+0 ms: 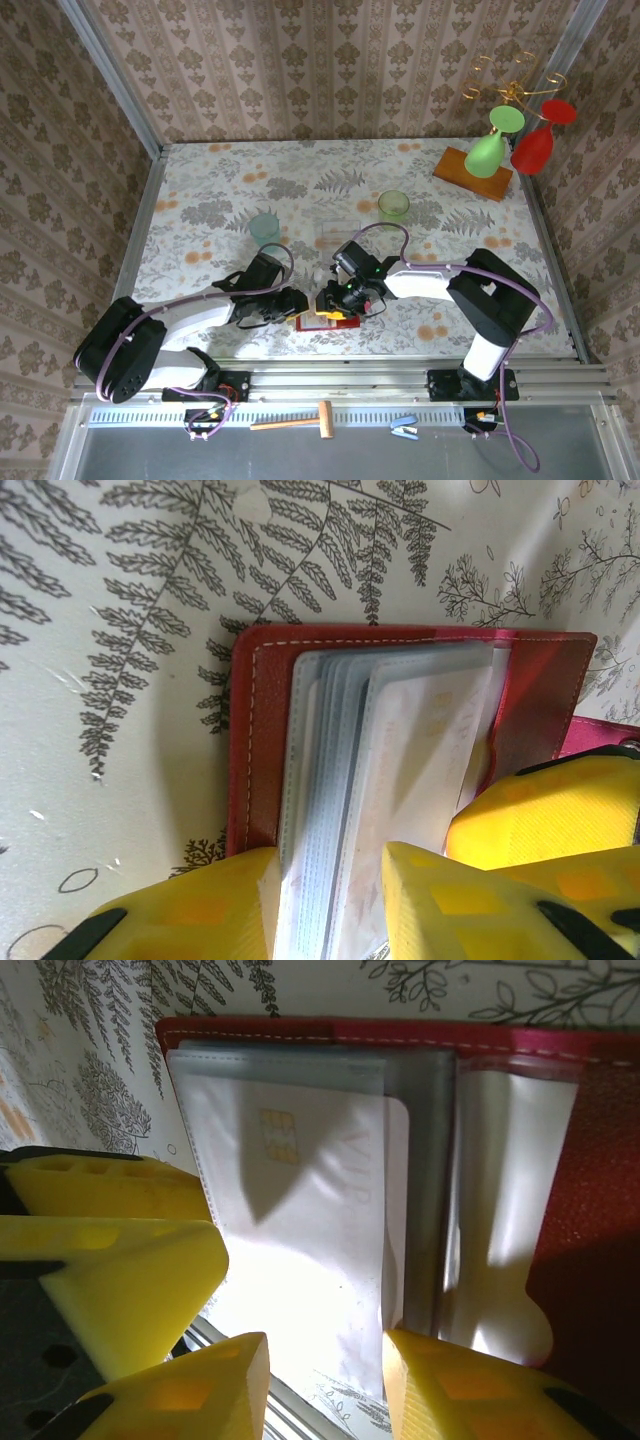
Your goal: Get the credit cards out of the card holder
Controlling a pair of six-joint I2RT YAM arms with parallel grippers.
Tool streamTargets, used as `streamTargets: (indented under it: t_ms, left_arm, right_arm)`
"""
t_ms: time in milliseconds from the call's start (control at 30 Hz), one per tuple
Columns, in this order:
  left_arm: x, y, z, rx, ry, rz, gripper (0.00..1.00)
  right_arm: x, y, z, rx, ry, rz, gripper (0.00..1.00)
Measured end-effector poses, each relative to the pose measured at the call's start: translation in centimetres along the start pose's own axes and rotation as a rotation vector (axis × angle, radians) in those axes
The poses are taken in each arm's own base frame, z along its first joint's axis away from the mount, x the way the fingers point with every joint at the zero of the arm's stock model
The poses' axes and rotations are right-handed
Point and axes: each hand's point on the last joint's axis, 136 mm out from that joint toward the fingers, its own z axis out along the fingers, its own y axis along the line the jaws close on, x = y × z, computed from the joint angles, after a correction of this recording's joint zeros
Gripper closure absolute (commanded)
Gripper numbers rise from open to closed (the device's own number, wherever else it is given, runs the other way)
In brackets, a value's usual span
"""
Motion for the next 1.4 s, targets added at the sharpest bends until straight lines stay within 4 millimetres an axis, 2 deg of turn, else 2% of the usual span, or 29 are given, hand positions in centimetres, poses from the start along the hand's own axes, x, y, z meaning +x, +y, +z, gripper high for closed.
streamTargets:
  t_ms: [567, 800, 1133, 1400]
  left_arm:
    - [0.0, 0.0, 0.0, 0.000, 0.000, 0.000, 0.66]
    - [0.2, 0.1, -0.2, -0.013, 0.009, -0.006, 0.66]
    - [-0.8, -2.3, -1.4, 0.027, -0.017, 0.027, 0.80]
    - [-0.1, -2.6, -0.3, 0.017, 0.020, 0.043, 0.84]
  right_arm:
    - [0.1, -0.9, -0.6, 0.064, -0.015, -0.008, 0.61]
    - [0.0, -0.4, -1.3, 0.057, -0.034, -0.018, 0.61]
    - [-0.9, 0.3, -2.3, 0.021, -0.076, -0.019, 0.63]
    - [-1.6, -1.7, -2.2, 0.004, -0.102, 0.042, 0.64]
